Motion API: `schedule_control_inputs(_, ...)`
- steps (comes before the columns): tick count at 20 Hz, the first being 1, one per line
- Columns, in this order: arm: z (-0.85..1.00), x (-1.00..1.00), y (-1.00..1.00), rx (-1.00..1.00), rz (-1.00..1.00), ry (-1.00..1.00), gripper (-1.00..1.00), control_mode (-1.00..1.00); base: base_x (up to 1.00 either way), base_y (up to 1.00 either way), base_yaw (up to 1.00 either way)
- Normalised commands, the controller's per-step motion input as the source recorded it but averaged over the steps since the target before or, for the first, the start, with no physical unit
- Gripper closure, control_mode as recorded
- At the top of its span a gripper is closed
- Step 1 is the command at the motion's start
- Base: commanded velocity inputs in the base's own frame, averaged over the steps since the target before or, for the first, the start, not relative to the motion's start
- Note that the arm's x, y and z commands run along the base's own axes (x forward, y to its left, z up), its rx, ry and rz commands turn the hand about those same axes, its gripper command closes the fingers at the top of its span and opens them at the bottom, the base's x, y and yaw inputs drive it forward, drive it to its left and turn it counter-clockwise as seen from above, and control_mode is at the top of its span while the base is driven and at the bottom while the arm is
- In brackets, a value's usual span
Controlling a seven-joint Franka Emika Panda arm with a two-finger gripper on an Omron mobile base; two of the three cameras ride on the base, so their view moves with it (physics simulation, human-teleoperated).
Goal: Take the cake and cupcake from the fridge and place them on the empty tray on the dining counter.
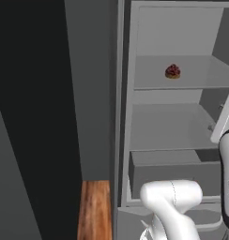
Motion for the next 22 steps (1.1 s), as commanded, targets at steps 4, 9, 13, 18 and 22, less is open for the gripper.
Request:
schedule_control_inputs(4, 0.0, 0.0, 0.0, 0.0, 0.0, 0.0, -1.0, 1.0, 0.82, 0.0, 0.32)
schedule_control_inputs(9, -0.02, 0.19, 0.0, 0.0, -0.01, 0.0, -1.0, -1.0, 0.18, 0.01, 0.0)
schedule_control_inputs(13, 0.23, 0.0, 0.0, 0.0, -0.15, 0.0, -1.0, -1.0, 0.0, 0.0, 0.0)
schedule_control_inputs(18, 0.48, 0.03, 0.05, 0.0, -0.2, 0.06, -1.0, -1.0, 0.0, 0.0, 0.0)
schedule_control_inputs(22, 0.49, 0.0, 0.0, 0.13, -0.08, 0.19, -1.0, -1.0, 0.0, 0.0, 0.0)
